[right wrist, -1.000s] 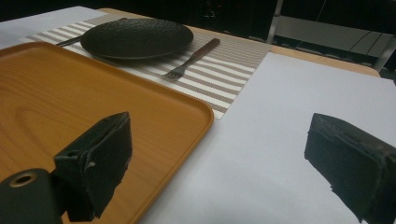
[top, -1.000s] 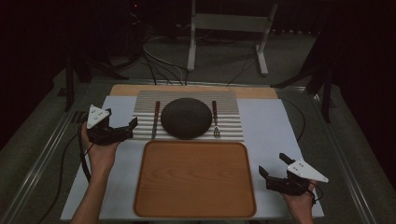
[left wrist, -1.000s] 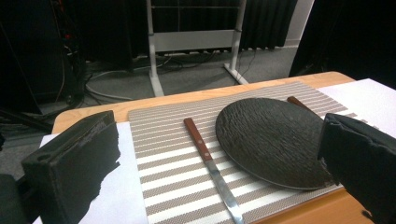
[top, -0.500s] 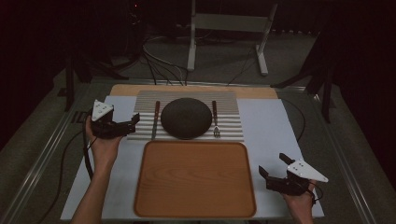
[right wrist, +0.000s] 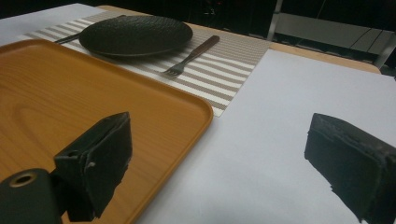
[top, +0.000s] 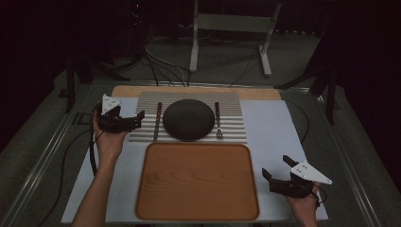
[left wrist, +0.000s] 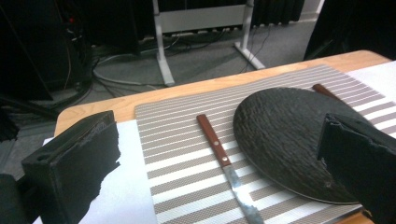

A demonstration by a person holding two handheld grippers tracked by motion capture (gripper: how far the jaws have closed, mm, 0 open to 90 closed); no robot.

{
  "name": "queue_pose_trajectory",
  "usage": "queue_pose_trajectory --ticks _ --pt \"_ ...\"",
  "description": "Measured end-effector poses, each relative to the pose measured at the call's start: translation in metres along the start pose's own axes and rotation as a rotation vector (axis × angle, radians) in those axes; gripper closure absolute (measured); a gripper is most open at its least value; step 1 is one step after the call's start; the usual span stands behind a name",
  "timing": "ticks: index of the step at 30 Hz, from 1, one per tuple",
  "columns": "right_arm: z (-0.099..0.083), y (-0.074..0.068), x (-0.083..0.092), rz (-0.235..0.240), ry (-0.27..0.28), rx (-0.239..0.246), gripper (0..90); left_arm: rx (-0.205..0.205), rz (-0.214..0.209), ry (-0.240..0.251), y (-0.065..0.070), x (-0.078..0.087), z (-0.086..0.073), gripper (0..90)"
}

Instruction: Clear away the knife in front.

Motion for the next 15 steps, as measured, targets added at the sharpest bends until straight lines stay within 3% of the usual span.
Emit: queue_pose_trajectory --ticks 8,15 --pt "0.000 0.000 0.000 -0.003 -0.004 0.004 7.5 0.000 0.023 -0.054 -0.005 -0.015 0.000 0.0" --pt "0.000 0.001 -0.001 -0.004 -0.005 0.006 7.5 0.024 0.031 -0.091 -0.008 -0.026 0.000 0.0"
Point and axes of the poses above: each handheld gripper's, and its own axes: x roughly backward along the jaws, z roughly out of its top, y roughly to its right, the point moved 2 cm from there along -x, roughly forward along the jaws, and after that the axes turned 11 degrees about -y, right-handed, at the moved point
